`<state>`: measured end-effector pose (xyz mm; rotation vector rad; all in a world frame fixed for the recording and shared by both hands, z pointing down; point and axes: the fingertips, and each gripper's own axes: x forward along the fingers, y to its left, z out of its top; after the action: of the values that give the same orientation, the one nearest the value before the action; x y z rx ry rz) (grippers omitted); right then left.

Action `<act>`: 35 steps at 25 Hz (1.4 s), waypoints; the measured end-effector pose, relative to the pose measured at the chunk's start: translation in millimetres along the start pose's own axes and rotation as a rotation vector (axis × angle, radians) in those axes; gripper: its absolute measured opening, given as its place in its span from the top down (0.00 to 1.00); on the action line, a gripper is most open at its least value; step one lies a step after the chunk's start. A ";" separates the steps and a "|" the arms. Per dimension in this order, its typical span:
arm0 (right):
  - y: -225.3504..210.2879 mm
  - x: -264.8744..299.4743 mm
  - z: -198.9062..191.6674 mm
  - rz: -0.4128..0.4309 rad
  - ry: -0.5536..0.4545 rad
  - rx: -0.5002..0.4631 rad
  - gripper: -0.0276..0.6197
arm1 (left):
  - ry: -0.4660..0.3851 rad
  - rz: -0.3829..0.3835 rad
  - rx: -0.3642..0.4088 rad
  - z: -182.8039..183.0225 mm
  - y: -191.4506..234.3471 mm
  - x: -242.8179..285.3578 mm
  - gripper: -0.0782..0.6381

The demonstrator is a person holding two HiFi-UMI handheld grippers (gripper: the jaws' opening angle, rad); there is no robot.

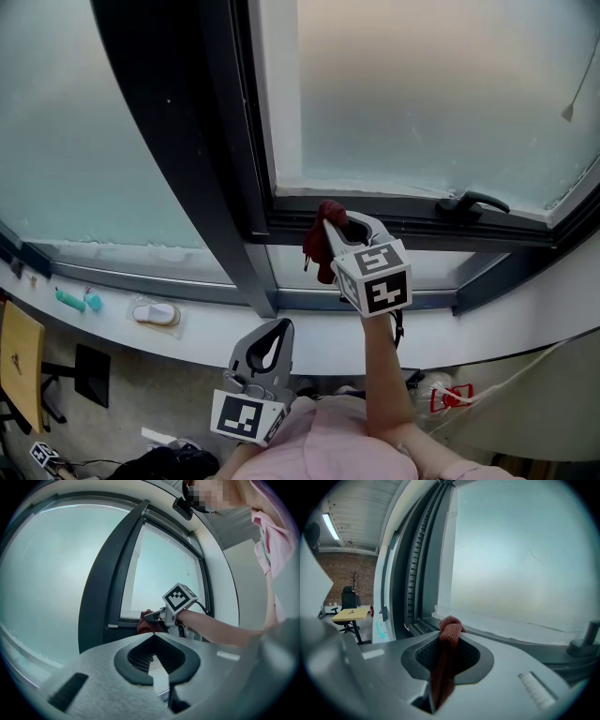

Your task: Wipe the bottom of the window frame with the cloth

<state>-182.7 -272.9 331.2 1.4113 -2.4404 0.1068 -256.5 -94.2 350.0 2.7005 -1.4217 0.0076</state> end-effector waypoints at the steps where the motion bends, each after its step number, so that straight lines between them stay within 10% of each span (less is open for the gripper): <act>1: -1.9 -1.5 -0.5 -0.005 -0.003 0.002 0.86 | 0.002 -0.002 0.000 -0.4 -1.1 0.4 0.89; 35: -91.1 -61.2 -28.8 -0.073 -0.049 0.022 0.86 | 0.018 -0.062 0.008 -4.9 -98.6 50.8 0.89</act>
<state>-69.8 -262.0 331.0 1.5280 -2.4309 0.0836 -146.4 -80.1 349.6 2.7418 -1.3352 0.0336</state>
